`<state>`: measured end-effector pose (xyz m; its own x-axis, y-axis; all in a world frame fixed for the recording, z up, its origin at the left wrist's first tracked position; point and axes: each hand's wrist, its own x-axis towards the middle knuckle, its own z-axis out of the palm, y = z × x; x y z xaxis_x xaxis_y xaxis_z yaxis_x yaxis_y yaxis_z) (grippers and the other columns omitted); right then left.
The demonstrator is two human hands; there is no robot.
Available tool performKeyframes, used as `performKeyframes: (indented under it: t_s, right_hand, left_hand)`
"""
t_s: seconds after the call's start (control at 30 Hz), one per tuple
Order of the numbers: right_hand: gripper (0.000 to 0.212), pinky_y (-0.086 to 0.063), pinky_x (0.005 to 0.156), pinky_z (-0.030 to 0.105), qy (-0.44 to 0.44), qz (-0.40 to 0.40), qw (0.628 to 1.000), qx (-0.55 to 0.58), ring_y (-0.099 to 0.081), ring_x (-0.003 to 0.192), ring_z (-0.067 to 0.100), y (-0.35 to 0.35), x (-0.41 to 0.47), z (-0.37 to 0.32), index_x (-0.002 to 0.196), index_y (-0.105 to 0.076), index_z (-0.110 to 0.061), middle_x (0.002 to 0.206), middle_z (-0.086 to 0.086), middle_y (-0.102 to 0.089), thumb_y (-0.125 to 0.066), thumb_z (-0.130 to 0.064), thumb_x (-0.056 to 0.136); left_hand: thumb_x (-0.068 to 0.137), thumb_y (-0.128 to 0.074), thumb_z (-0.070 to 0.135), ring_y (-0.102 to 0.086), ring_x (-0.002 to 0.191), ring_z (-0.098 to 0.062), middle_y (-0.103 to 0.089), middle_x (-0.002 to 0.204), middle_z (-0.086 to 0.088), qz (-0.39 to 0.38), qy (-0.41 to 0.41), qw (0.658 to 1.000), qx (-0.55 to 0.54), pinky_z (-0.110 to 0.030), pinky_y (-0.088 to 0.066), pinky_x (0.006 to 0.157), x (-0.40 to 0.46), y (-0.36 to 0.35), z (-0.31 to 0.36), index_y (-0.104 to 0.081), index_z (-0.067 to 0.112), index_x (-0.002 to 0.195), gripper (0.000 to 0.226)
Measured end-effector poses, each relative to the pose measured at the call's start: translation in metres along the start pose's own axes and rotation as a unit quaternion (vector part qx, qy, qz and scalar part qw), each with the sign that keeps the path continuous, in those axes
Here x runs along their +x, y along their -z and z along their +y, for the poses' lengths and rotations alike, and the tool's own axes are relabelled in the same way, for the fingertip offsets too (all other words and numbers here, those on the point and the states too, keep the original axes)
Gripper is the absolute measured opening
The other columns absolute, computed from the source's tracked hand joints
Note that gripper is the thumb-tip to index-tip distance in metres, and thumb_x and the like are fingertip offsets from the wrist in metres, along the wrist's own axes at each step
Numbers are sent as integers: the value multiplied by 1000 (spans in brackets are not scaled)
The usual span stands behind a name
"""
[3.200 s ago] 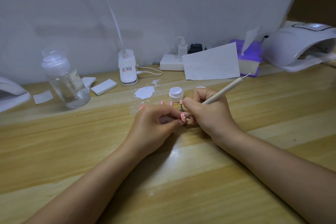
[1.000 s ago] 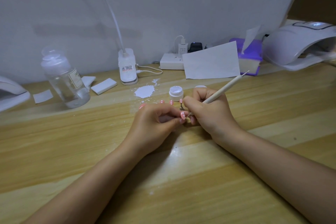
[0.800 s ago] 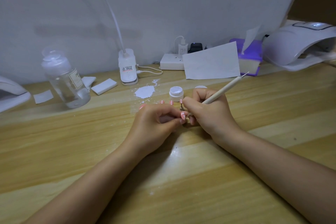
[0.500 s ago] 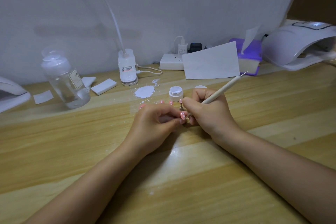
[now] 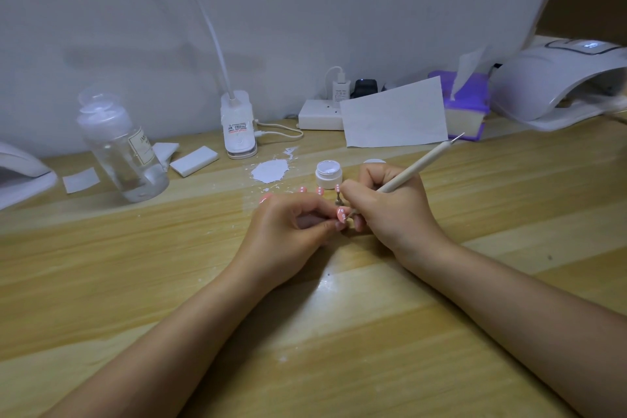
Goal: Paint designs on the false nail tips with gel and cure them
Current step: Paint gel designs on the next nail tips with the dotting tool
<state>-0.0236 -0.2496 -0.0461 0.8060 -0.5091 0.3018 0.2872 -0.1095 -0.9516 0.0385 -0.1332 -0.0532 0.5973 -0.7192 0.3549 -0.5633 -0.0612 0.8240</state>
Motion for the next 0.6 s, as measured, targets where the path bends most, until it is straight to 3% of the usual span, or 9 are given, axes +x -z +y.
performKeyframes:
  t_s: [0.4,0.5,0.6]
  right_hand:
    - [43,-33,34,9,-11,2,1000,3,-42,26,1,0,0,0,42,-34,-9,26,-5,-38,-50,12,75]
    - [43,-33,34,8,-9,14,999,28,-42,26,1,0,0,-3,44,-35,-9,28,-6,-39,-52,10,78]
    - [50,-37,34,11,-30,57,995,75,-40,26,1,1,4,-4,38,-44,-15,31,-10,-38,-58,-7,86]
  left_hand:
    - [76,-68,-2,-55,59,14,-64,59,20,-2,18,1000,-12,-1,-40,70,0,0,1,-69,18,73,20]
    - [77,-68,1,-60,69,6,-69,70,10,0,34,999,-25,-11,-47,70,0,0,0,-69,20,72,20]
    - [77,-67,1,-67,79,-9,-73,81,-8,6,57,997,-51,-16,-50,66,0,0,0,-69,17,71,17]
